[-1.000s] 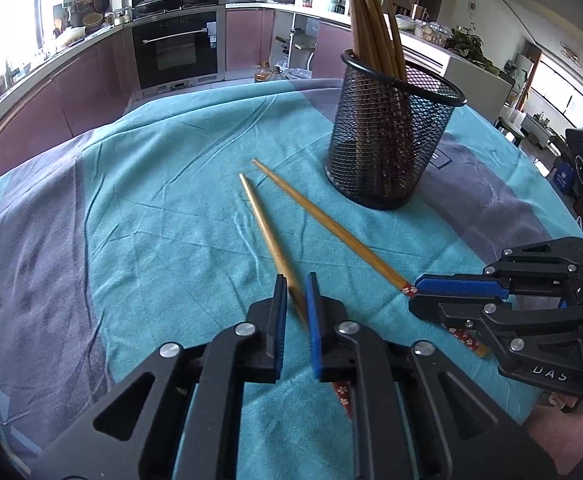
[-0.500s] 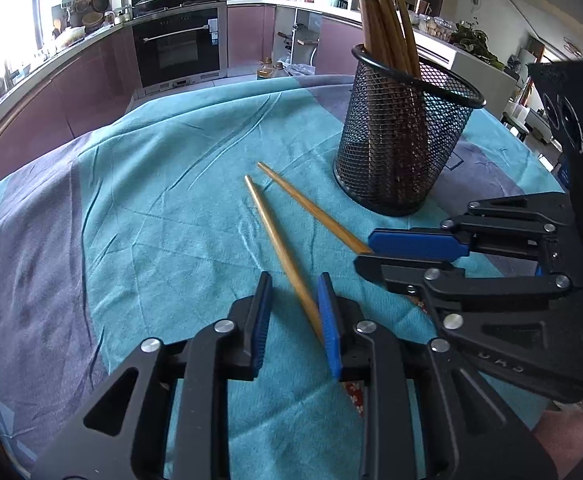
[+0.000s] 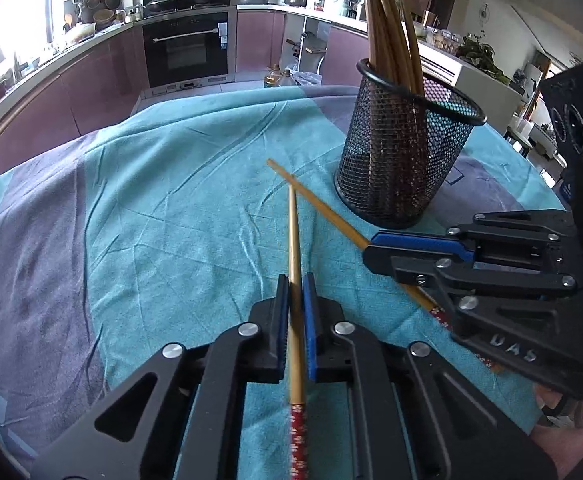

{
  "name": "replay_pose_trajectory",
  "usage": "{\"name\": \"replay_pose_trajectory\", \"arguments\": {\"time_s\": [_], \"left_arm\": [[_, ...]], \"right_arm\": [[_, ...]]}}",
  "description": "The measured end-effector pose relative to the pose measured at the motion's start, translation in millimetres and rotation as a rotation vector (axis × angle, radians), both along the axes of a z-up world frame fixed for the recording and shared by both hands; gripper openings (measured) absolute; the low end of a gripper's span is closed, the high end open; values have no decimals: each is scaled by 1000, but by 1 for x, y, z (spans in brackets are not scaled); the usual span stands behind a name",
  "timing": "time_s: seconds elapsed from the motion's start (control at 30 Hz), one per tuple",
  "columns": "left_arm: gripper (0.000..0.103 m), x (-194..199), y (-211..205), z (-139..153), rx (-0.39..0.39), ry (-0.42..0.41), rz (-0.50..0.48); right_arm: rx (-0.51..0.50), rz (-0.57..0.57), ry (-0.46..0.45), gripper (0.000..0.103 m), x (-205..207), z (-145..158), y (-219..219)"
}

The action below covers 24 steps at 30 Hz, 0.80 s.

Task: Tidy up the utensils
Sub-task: 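Lift the grasped chopstick upright above the cloth, then carry the chopstick over the mesh holder and lower it inside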

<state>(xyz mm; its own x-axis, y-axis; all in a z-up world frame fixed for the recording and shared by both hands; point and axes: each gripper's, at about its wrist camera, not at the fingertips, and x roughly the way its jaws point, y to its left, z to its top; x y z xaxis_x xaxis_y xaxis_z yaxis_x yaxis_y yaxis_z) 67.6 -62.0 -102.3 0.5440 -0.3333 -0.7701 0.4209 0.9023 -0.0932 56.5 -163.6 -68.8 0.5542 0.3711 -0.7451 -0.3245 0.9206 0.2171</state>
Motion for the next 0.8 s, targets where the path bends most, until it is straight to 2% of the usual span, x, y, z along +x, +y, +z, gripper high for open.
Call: {"name": "replay_pose_trajectory", "arguments": {"time_s": [0.47,0.8], "left_arm": [[8,-20,16,28,-70,-49,7],[8,-34,20,49,-107,-90,-9]], "right_arm": [[85,61,-90,6,-35,32,-6],[109,54,-139,6,-46,49,-19]]}}
